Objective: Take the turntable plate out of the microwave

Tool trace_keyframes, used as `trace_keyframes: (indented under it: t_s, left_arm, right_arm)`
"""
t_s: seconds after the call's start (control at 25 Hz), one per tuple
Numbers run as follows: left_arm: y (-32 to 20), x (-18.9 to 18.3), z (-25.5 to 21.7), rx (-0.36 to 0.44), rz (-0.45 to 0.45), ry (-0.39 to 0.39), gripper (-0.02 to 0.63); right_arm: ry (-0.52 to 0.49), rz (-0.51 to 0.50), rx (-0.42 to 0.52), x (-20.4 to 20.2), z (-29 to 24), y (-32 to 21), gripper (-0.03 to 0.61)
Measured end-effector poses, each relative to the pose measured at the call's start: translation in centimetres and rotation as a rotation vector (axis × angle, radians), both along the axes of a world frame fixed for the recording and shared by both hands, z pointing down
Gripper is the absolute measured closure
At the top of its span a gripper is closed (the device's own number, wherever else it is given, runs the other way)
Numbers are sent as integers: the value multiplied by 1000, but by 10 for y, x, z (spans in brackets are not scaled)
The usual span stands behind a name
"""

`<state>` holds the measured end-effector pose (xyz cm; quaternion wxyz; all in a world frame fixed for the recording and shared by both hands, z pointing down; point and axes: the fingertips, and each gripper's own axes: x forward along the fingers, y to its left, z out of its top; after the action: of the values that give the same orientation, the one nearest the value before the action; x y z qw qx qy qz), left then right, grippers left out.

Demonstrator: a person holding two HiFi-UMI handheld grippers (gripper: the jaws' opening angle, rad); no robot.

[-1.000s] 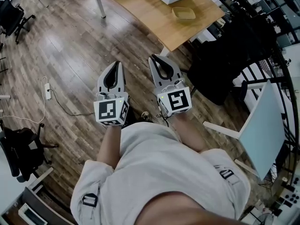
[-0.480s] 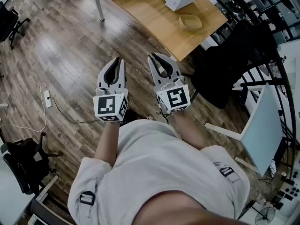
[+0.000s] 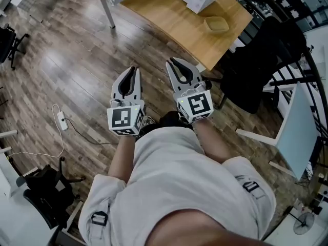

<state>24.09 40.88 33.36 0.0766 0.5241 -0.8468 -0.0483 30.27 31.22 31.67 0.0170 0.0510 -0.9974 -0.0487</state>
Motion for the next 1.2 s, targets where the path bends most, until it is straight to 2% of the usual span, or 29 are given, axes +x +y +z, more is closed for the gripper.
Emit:
trace_keyframes:
  t_s: [0.24, 0.44, 0.96, 1.2]
  left_arm:
    - [-10, -37, 12, -10, 9, 23, 566]
    - [-37, -78, 22, -26, 21, 27, 566]
    - [-199, -198, 32, -62, 93, 49, 561]
    - [-259, -236, 42, -90, 110, 75, 560]
  right_arm:
    - [27, 25, -33, -34, 16, -17, 531]
    - [19, 40, -46, -70, 23, -45, 531]
    - [49, 65, -96, -186, 38, -194, 528]
    - [53, 54, -140, -224, 50, -248, 528]
